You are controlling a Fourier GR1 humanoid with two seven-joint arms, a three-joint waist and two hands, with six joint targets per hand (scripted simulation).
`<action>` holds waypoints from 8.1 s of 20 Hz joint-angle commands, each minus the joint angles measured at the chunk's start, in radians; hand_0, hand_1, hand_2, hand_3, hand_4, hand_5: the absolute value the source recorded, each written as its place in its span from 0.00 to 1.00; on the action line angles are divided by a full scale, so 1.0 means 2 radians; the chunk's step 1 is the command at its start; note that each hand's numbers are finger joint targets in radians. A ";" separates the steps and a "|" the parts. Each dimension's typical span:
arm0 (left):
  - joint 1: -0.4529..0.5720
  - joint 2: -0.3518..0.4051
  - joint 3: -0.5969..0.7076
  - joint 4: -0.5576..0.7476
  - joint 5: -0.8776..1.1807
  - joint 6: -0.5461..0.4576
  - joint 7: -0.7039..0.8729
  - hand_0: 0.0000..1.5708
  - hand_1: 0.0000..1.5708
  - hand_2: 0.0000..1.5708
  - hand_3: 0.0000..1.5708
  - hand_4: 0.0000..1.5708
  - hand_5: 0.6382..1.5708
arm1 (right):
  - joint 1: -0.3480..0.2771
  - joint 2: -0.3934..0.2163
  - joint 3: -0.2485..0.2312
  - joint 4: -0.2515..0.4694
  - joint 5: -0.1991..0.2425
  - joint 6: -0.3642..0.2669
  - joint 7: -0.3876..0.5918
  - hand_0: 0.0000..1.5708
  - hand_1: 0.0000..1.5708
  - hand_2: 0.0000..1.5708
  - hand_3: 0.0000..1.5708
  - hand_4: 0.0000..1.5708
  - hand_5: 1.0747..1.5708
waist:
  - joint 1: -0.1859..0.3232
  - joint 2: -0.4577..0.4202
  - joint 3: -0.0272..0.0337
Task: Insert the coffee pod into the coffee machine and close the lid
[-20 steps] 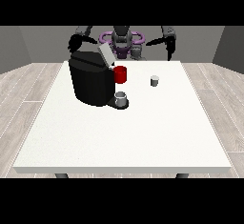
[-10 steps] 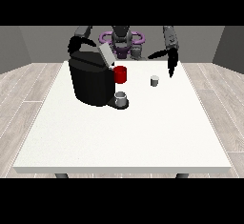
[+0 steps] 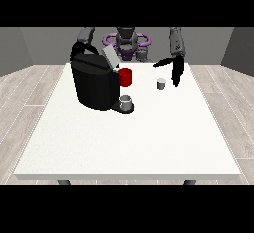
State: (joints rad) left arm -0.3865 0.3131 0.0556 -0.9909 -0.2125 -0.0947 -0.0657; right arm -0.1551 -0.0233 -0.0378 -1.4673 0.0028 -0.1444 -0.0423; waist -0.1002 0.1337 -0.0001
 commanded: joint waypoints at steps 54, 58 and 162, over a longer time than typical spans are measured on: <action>-0.201 0.003 -0.030 0.139 -0.211 0.017 -0.062 0.80 0.80 0.85 0.82 0.35 1.00 | -0.053 0.001 -0.011 0.117 -0.011 -0.009 -0.016 0.00 0.00 0.00 0.00 0.29 1.00 | -0.012 -0.031 0.0001; -0.221 0.063 0.004 0.163 -0.195 -0.010 -0.099 0.80 0.80 0.85 0.82 0.35 1.00 | -0.021 0.011 0.011 0.081 -0.018 0.017 -0.038 0.00 0.00 0.00 0.00 0.31 1.00 | -0.049 -0.012 0.0000; -0.333 0.033 0.013 0.162 -0.252 -0.071 -0.062 0.00 0.00 0.00 0.00 0.00 1.00 | -0.033 -0.010 -0.037 0.091 -0.040 -0.006 -0.047 0.00 0.00 0.00 0.00 0.25 1.00 | -0.035 -0.013 0.0001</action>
State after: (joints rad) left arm -1.0927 0.4037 0.0645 -0.6476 -0.7453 -0.2281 -0.1703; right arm -0.2472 -0.0432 -0.0997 -1.2998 -0.0637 -0.1620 -0.1226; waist -0.2013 0.1465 0.0003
